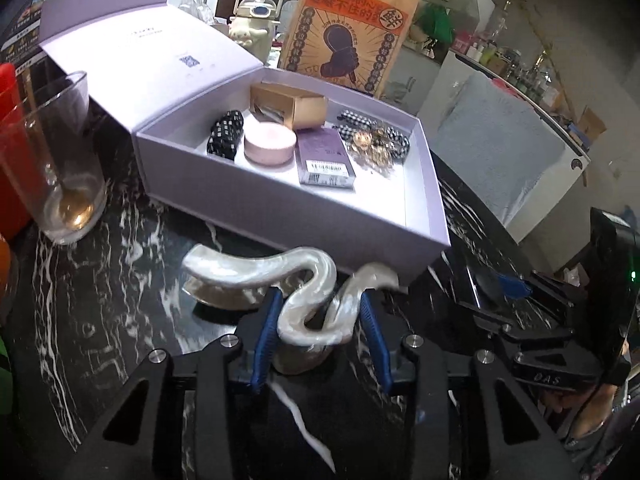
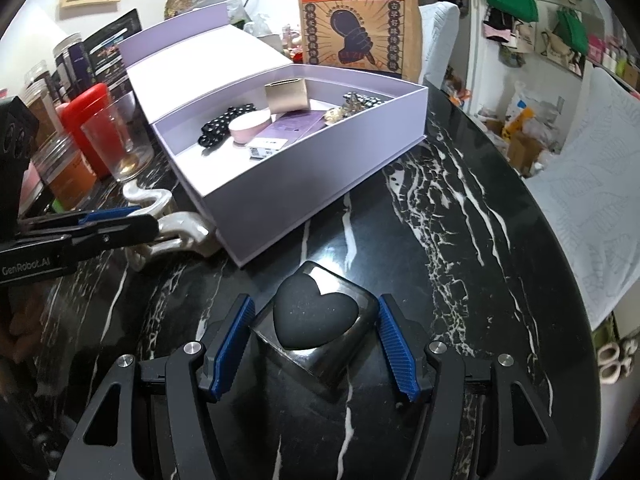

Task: Organize rigid objects
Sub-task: 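Close the left tool on the white marbled claw clips while the right tool holds the compact, then lift the white claw clips off the table with the left tool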

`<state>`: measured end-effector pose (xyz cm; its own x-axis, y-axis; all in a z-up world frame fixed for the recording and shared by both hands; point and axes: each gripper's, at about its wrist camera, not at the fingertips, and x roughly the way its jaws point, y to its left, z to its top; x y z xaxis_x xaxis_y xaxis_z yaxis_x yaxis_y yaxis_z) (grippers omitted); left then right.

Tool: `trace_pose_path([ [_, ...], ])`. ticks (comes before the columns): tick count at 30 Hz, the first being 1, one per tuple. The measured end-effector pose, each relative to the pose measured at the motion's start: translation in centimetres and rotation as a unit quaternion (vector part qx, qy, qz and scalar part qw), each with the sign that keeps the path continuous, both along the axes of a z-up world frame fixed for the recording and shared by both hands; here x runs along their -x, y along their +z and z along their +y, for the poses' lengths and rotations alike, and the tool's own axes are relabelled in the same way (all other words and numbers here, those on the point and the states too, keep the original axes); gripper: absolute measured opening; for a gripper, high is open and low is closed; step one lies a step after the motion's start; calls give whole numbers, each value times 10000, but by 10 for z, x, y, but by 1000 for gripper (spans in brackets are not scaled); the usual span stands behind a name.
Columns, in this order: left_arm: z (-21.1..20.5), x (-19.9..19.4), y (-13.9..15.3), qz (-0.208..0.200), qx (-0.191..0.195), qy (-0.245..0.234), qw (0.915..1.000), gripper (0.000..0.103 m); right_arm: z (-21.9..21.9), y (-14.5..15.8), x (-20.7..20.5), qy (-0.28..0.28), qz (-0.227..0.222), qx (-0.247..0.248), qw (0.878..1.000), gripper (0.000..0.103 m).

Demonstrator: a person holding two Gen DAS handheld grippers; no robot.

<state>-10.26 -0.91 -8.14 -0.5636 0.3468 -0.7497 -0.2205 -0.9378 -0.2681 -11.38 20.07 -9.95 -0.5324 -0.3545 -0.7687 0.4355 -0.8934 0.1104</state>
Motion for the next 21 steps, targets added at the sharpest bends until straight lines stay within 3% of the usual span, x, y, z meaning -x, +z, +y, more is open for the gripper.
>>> trace_pose_path([
  [8, -2, -16, -4, 38, 1, 24, 10000, 40, -3, -1, -9, 172, 41, -116, 9998, 63],
  [14, 5, -7, -10, -153, 163, 36, 9997, 40, -3, 0, -10, 165, 25, -110, 9998, 63],
  [21, 10, -4, -9, -95, 327, 70, 9994, 40, -3, -1, -12, 155, 40, -135, 9998, 63],
])
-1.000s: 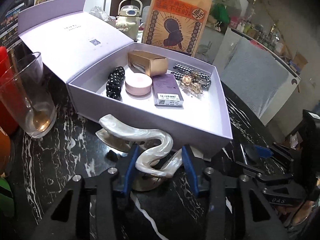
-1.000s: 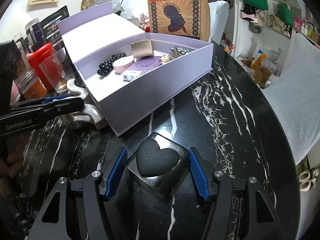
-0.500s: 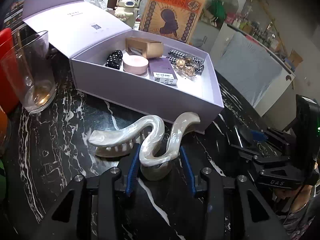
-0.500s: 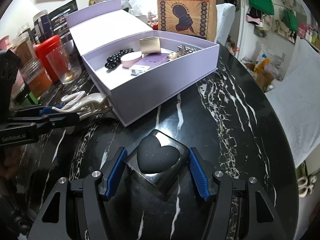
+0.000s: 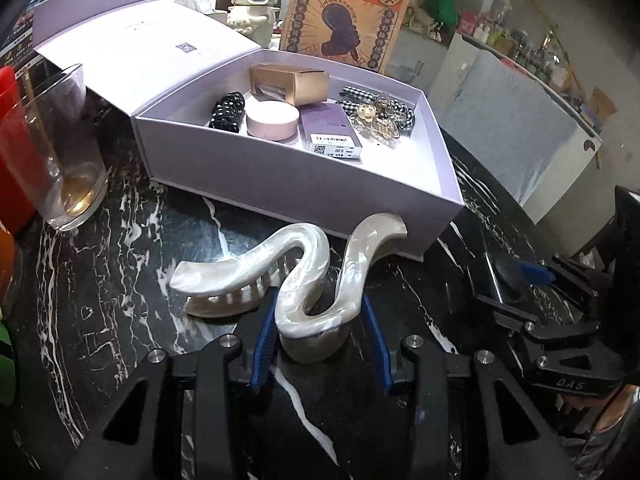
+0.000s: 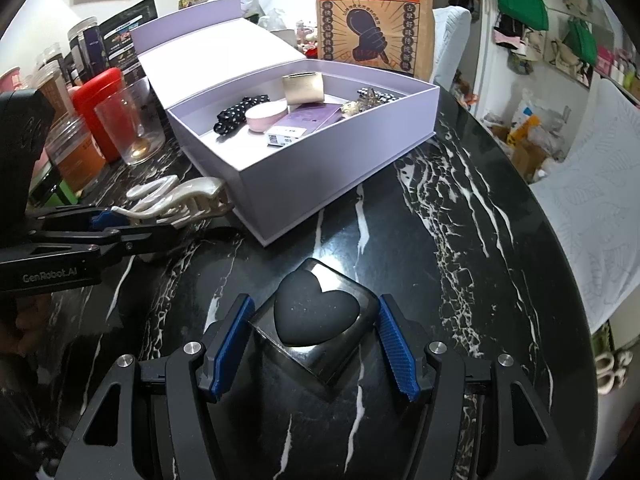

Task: Organize rigid objects
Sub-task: 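Lift the white claw clips off the table with the left tool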

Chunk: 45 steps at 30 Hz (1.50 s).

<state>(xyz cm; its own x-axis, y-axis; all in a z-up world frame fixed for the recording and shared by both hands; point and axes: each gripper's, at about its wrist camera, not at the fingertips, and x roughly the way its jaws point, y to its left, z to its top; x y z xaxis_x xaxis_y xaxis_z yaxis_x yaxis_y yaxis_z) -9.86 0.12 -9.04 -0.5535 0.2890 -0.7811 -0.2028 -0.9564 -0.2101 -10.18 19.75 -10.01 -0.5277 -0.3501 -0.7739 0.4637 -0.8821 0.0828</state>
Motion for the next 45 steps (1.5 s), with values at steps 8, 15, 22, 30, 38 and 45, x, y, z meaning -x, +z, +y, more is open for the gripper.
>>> trace_pose_path([
  [8, -7, -7, 0, 27, -69, 326, 9994, 37, -1, 0, -2, 25, 33, -1, 10000, 63],
  [15, -13, -26, 7, 56, -226, 362, 9991, 36, -2, 0, -5, 137, 27, 95, 9999, 62],
  [22, -18, -35, 11, 56, -185, 441, 9988, 35, -8, 1, -10, 235, 29, 116, 9997, 62],
  [30, -23, -51, 11, 30, -284, 440, 9986, 35, -9, 1, -12, 259, 25, 88, 9996, 62],
  [38, -27, -64, 10, 157, -237, 461, 9985, 35, -14, 2, -18, 331, 14, 90, 9994, 62],
  [45, -26, -73, 7, 187, -110, 406, 9989, 35, -14, 2, -19, 317, -15, 90, 9995, 62],
])
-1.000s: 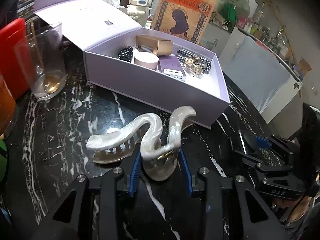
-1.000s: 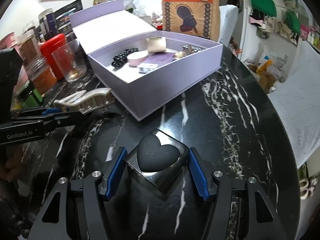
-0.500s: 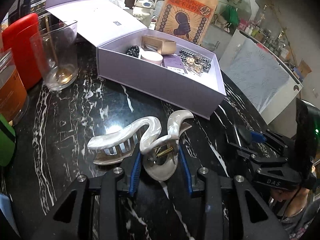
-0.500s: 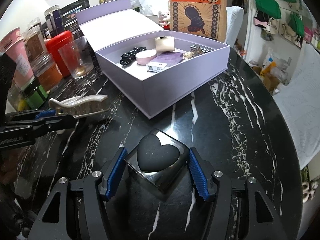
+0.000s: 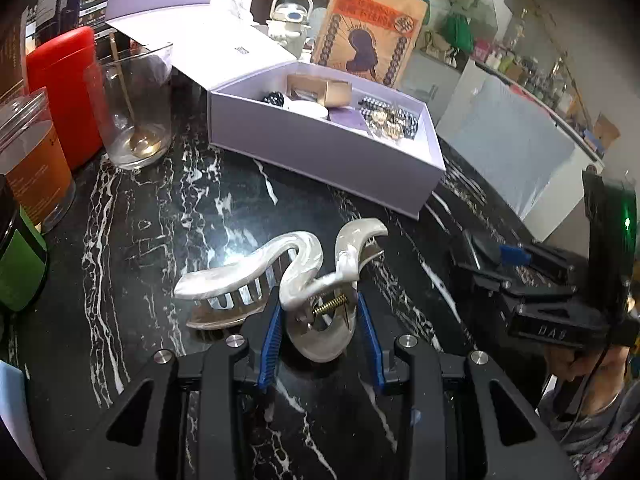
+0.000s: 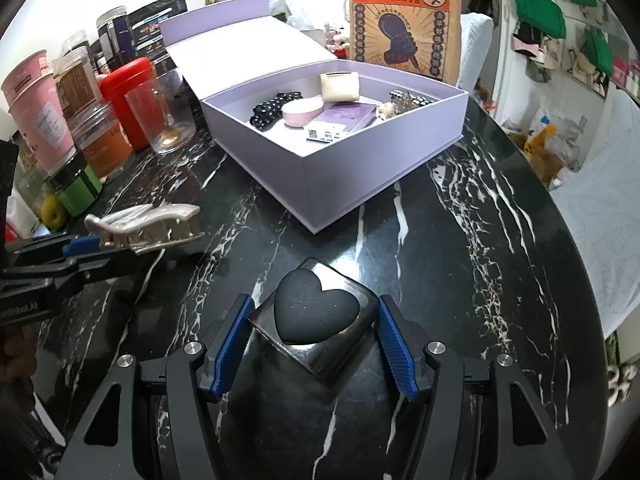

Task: Organize rigid objects
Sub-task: 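Lift the white claw clips off the table with the left tool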

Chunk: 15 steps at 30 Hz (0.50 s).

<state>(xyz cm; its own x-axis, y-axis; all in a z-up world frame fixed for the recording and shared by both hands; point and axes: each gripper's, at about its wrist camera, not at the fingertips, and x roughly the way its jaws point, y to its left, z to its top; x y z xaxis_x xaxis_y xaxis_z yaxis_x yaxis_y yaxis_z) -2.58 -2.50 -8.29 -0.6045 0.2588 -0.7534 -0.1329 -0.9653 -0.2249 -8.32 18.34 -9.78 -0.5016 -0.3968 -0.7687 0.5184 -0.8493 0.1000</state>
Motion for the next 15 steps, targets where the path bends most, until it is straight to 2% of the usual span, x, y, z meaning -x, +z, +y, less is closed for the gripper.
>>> trace_pose_path([
  [3, 4, 0, -2, -112, 155, -98, 9998, 37, 0, 0, 0, -2, -37, 12, 10000, 62],
  [5, 5, -4, -2, -70, 242, -35, 9997, 49, 0, 0, 0, 4, -46, 19, 10000, 62],
  [7, 4, -7, 0, -57, 260, 21, 9996, 89, 0, 0, -1, 7, -41, 21, 10000, 62],
  [8, 4, -11, 3, -19, 283, 78, 9996, 96, 0, 0, -1, 6, -37, 17, 10000, 62],
  [11, 2, -19, 10, 40, 365, 131, 9992, 99, 1, 1, -2, 16, -21, 9, 10000, 62],
  [15, 1, -25, 23, 228, 635, -153, 9976, 99, 1, 2, -3, 56, -1, 39, 10000, 62],
])
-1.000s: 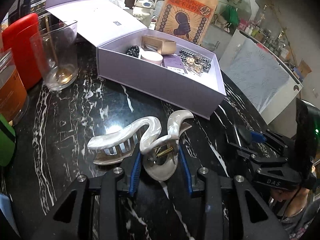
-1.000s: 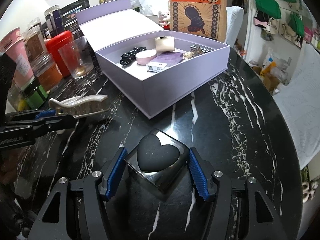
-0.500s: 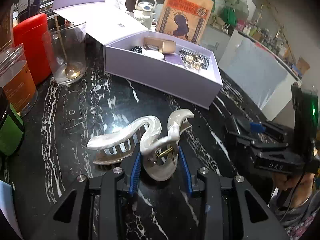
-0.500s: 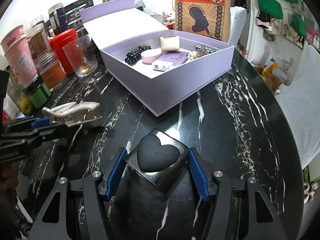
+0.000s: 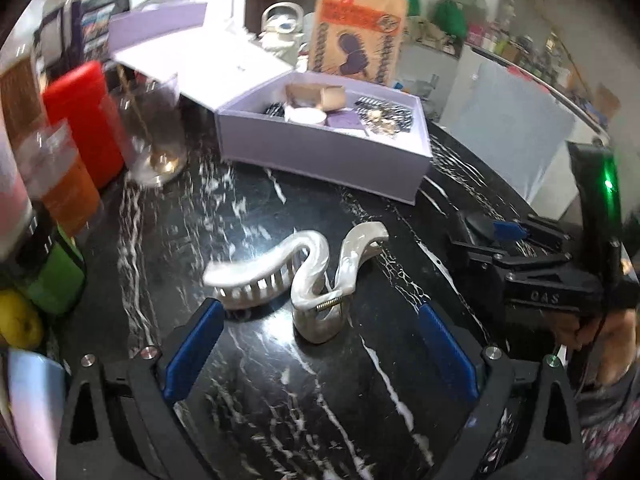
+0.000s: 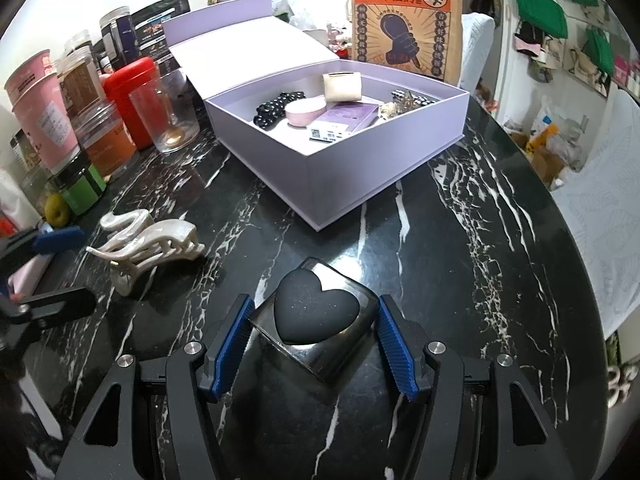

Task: Organize rigid objects
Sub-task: 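Lift the white claw clips off the table with the left tool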

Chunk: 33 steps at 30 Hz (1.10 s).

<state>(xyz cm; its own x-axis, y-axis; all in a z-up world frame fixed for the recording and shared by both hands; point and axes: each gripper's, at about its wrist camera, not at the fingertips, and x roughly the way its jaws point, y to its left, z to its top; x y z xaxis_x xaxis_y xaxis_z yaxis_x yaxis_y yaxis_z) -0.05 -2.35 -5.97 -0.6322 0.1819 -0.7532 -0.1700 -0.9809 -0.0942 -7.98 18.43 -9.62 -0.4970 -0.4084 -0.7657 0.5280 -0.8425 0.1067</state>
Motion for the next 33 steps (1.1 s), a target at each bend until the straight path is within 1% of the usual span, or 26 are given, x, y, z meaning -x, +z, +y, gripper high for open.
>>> trace_pose_path([
  [2, -2, 3, 4, 104, 200, -169, 9996, 99, 0, 0, -1, 18, 5, 26, 10000, 62],
  [4, -2, 10, 5, 128, 269, -346, 9990, 99, -2, -1, -1, 30, -9, 45, 10000, 62],
  [6, 0, 20, 0, -19, 260, -732, 9970, 99, -3, -1, -3, 45, -24, 59, 10000, 62],
  [8, 5, 28, -5, -150, 233, -1188, 9925, 99, -4, -1, -4, 60, -26, 47, 10000, 62],
  [11, 12, 38, -8, -255, 349, -1586, 9864, 99, -6, 0, -8, 116, 9, 19, 9999, 62],
  [16, 11, 52, -16, -449, 377, -1708, 9836, 99, -10, 0, -7, 133, -13, 49, 9999, 62],
  [19, 9, 59, -23, -640, 389, -1598, 9843, 99, -12, -2, -5, 159, -35, 23, 9999, 62],
  [20, 7, 61, -26, -726, 304, -1516, 9853, 99, -12, -3, -5, 160, -38, 26, 9999, 62],
  [22, 5, 62, -29, -781, 208, -1425, 9865, 99, -11, -3, -3, 151, -52, 26, 9999, 62],
  [24, 3, 61, -30, -735, 137, -1325, 9884, 98, -10, -4, -2, 134, -60, 11, 9999, 62],
  [26, 1, 58, -31, -651, 85, -1266, 9898, 95, -9, -4, -1, 123, -55, 16, 9999, 62],
  [28, 2, 55, -34, -648, 75, -1271, 9897, 83, -8, -4, 1, 106, -85, 59, 9999, 62],
  [29, 3, 53, -35, -590, 147, -1227, 9906, 82, -8, -4, 2, 95, -92, 68, 9999, 62],
  [30, 4, 51, -36, -552, 240, -1219, 9907, 78, -7, -4, 2, 84, -94, 66, 9999, 62],
  [31, 6, 49, -36, -505, 326, -1223, 9907, 71, -7, -4, 3, 76, -94, 60, 9999, 62],
  [33, 9, 43, -37, -412, 391, -1257, 9904, 62, -6, -4, 3, 50, -77, 26, 10000, 62],
])
